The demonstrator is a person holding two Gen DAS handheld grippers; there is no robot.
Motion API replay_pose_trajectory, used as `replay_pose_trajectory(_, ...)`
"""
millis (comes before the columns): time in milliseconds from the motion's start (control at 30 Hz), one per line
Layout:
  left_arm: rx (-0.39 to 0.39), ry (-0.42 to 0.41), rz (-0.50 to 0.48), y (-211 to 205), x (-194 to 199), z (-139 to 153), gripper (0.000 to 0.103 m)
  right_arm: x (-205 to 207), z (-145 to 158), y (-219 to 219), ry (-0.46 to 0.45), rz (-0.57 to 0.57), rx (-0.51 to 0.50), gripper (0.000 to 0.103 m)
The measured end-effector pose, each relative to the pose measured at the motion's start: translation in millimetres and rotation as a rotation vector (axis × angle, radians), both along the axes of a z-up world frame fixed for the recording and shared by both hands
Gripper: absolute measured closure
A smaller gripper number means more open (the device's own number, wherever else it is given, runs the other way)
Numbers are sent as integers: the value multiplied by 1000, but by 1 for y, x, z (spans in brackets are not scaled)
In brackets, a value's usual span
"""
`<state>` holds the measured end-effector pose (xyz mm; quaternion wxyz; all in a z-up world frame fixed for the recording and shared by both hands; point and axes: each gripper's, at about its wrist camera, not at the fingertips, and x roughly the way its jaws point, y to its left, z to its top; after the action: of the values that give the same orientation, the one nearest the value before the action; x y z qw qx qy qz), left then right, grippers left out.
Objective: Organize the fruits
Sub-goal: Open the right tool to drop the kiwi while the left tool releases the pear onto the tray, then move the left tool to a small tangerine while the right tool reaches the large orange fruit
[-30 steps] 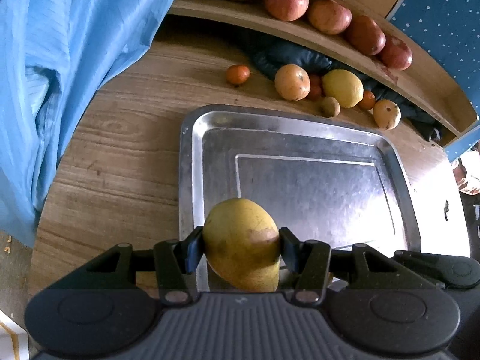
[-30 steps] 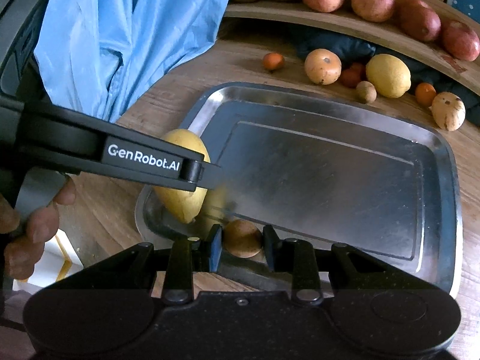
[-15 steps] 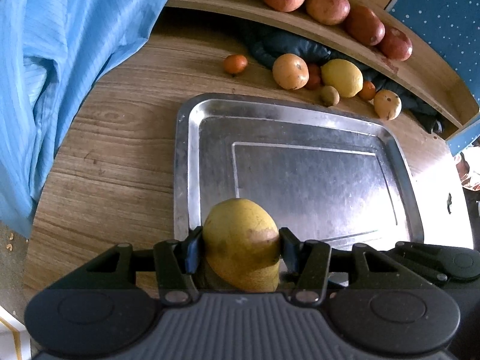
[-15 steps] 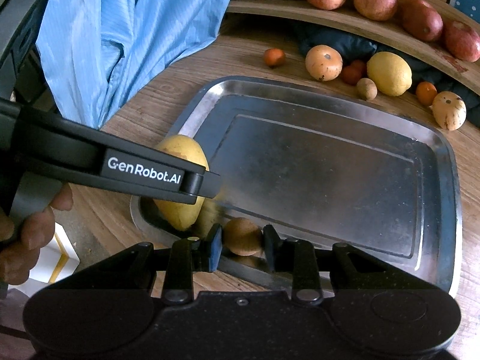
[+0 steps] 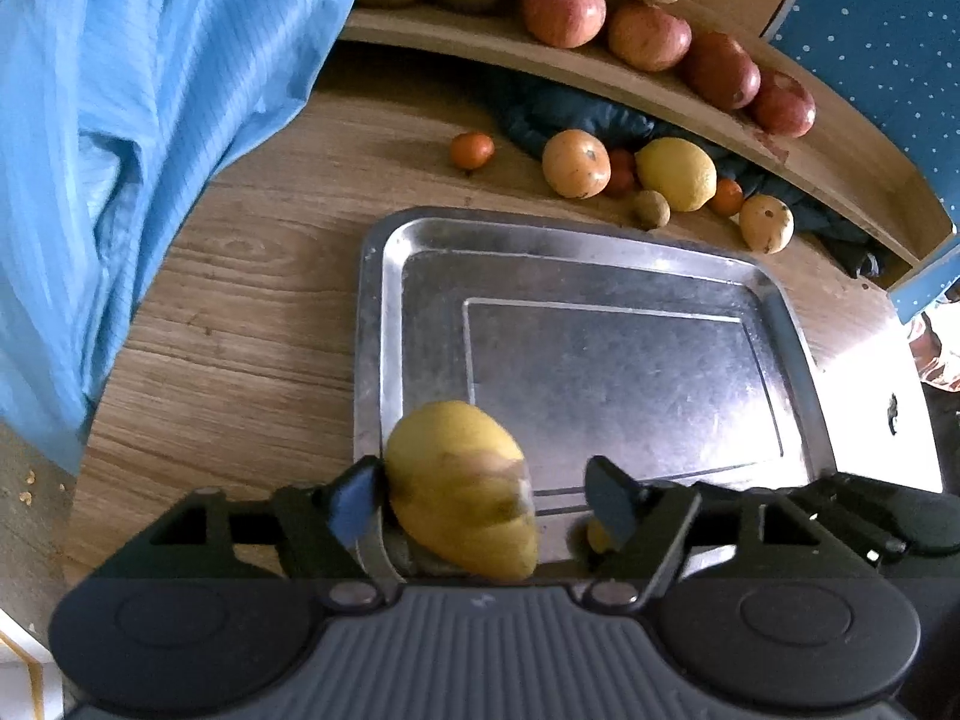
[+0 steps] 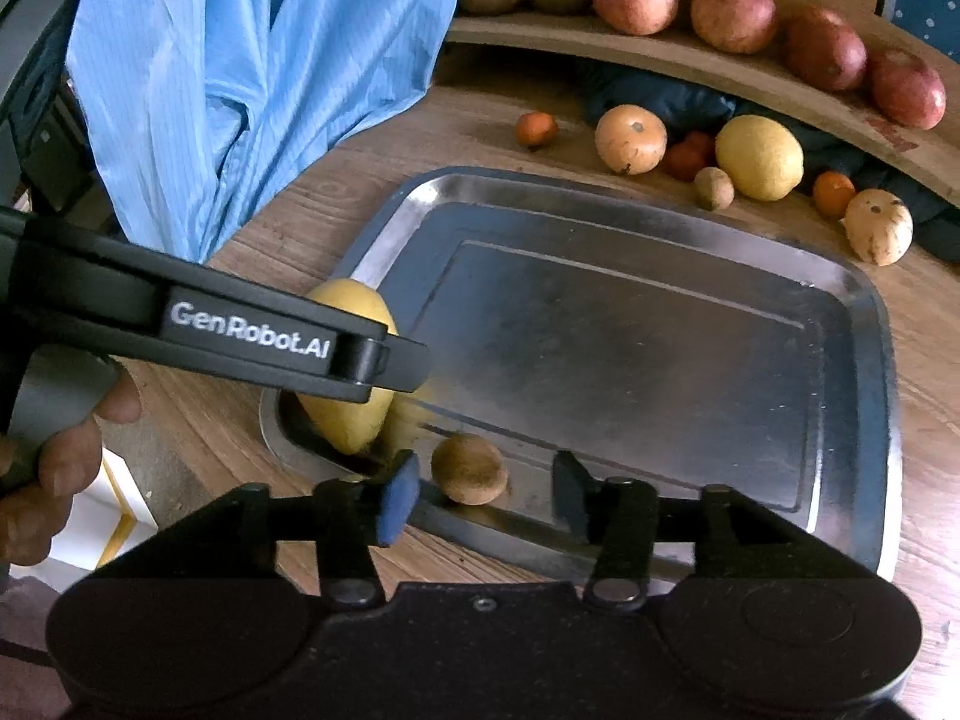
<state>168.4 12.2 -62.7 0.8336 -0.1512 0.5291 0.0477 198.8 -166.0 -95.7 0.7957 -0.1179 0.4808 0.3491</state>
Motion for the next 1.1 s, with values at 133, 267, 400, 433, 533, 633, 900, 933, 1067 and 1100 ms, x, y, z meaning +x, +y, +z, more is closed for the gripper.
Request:
replay_pose_trajectory(133,-4,-15,-13,-1,-5,7,16,0,6,-10,-22,-16,-5,24)
replay_pose_trajectory(267,-4,-19,-18,0,-11,14,11,0,12,-19,-38,-43,-23,9)
replay_pose_trajectory(400,13,-16,-15,4,-16,21,7,0,15,-29,-39,-66,-64,4)
replay_pose_trajectory(433,19,-16,-13,6,-16,24,5,0,16,-32,-39,-71,-73,2)
replay_pose_trajectory(533,50,-10,-11,9,-19,28,3,-1,18,-39,-34,-93,-95,1)
replay_pose_trajectory(633,85,7,-21,13,-19,28,2,-1,19,-45,-25,-121,-118,1)
replay_pose_trajectory(900,148,51,-56,20,-5,20,2,12,13,-51,-3,-194,-156,1)
replay_pose_trajectory(933,152,53,-59,21,-2,21,2,14,13,-50,-2,-198,-157,1)
replay_pose_trajectory(1067,164,41,-67,25,12,24,2,22,15,-44,-10,-216,-155,1)
replay_pose_trajectory(1100,169,39,-67,26,16,25,1,24,16,-42,-12,-221,-154,1)
